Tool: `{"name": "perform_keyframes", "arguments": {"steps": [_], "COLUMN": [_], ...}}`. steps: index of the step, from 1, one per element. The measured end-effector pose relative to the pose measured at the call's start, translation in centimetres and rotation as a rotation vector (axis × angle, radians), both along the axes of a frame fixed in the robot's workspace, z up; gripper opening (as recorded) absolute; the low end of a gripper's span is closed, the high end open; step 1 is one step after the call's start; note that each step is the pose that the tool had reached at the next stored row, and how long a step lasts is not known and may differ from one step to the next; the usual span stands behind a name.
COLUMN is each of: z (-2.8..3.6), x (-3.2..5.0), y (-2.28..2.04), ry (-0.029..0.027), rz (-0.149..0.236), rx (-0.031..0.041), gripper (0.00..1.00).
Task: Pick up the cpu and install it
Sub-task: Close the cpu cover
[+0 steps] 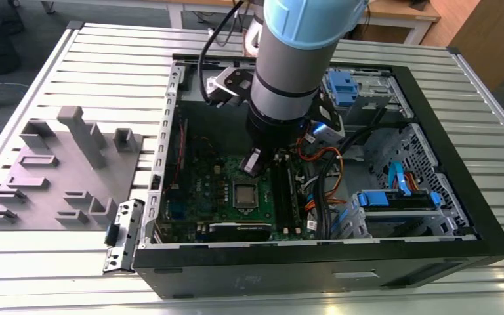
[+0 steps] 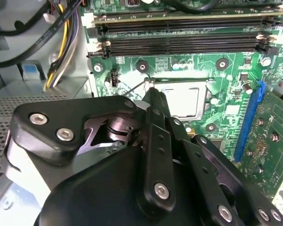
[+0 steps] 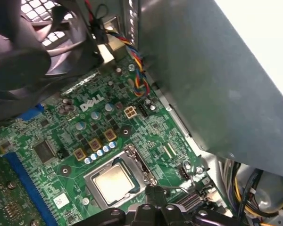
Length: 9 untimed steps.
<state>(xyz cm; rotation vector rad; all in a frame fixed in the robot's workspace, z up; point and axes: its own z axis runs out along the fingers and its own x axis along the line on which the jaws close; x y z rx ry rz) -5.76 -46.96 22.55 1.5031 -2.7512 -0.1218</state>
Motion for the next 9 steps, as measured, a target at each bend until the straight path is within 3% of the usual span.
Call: {"name": "perform_keyframes", "arguments": {"steps": [9], "z": [0.0], "x": [-0.17], "y": [-0.06], "ry": [0.0], "rz": [0.006], "rx": [0.0], "gripper": [0.11]}}
